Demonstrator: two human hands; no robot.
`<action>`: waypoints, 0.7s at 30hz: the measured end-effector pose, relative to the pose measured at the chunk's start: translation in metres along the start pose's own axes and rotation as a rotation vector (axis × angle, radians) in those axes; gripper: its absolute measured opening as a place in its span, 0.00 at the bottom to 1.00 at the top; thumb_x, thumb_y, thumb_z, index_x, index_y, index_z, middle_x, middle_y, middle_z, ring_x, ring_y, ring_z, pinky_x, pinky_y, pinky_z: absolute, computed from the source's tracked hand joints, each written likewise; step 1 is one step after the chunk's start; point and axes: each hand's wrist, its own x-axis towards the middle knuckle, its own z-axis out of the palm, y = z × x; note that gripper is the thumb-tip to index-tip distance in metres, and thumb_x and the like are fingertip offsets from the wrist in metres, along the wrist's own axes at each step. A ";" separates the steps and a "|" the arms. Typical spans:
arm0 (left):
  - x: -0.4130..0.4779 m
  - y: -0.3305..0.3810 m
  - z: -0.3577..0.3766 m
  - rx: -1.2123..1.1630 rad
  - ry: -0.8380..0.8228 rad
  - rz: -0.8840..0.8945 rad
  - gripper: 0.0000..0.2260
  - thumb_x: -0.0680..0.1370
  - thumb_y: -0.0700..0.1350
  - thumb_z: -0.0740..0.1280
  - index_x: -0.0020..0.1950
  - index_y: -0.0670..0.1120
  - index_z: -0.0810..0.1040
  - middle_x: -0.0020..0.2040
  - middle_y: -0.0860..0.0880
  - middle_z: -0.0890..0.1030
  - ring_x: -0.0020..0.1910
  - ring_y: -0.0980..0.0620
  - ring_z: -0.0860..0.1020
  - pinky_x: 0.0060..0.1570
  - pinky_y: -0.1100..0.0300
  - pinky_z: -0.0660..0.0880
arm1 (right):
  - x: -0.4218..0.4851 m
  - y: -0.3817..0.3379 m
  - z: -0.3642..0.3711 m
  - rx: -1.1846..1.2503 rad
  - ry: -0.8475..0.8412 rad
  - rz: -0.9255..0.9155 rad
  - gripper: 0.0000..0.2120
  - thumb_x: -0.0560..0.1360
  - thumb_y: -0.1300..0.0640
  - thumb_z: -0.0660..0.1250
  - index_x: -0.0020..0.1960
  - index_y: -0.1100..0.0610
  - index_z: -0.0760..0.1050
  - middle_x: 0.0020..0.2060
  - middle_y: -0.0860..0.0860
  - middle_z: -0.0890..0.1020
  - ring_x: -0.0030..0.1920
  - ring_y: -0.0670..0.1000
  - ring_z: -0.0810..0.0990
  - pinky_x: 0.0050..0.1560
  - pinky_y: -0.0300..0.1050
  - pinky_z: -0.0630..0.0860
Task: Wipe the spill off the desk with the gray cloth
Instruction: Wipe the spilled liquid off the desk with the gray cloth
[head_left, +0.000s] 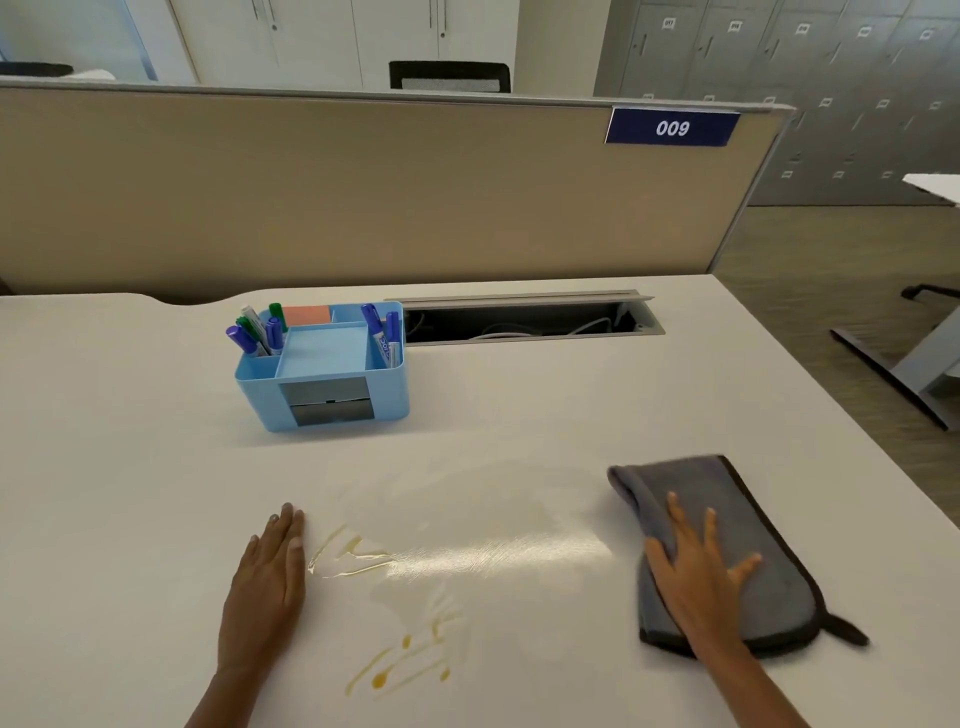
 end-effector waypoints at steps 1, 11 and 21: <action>0.000 -0.001 0.001 0.004 0.001 0.001 0.33 0.73 0.57 0.38 0.72 0.44 0.61 0.75 0.48 0.61 0.75 0.51 0.59 0.73 0.59 0.49 | -0.014 0.005 0.005 0.031 0.042 0.004 0.27 0.78 0.51 0.58 0.72 0.45 0.50 0.74 0.50 0.61 0.75 0.55 0.53 0.66 0.76 0.49; 0.001 0.002 0.000 0.004 0.001 -0.003 0.29 0.75 0.51 0.42 0.72 0.43 0.62 0.75 0.46 0.62 0.75 0.48 0.59 0.73 0.56 0.51 | -0.078 -0.116 0.065 -0.106 0.038 -0.510 0.26 0.63 0.42 0.56 0.59 0.44 0.73 0.61 0.43 0.79 0.68 0.58 0.64 0.63 0.69 0.46; 0.004 0.000 0.001 0.021 -0.002 0.000 0.38 0.70 0.60 0.37 0.71 0.42 0.63 0.74 0.45 0.63 0.74 0.48 0.61 0.73 0.54 0.53 | 0.049 -0.017 0.006 0.013 0.007 0.108 0.26 0.78 0.47 0.56 0.74 0.48 0.56 0.76 0.50 0.56 0.75 0.59 0.49 0.65 0.77 0.46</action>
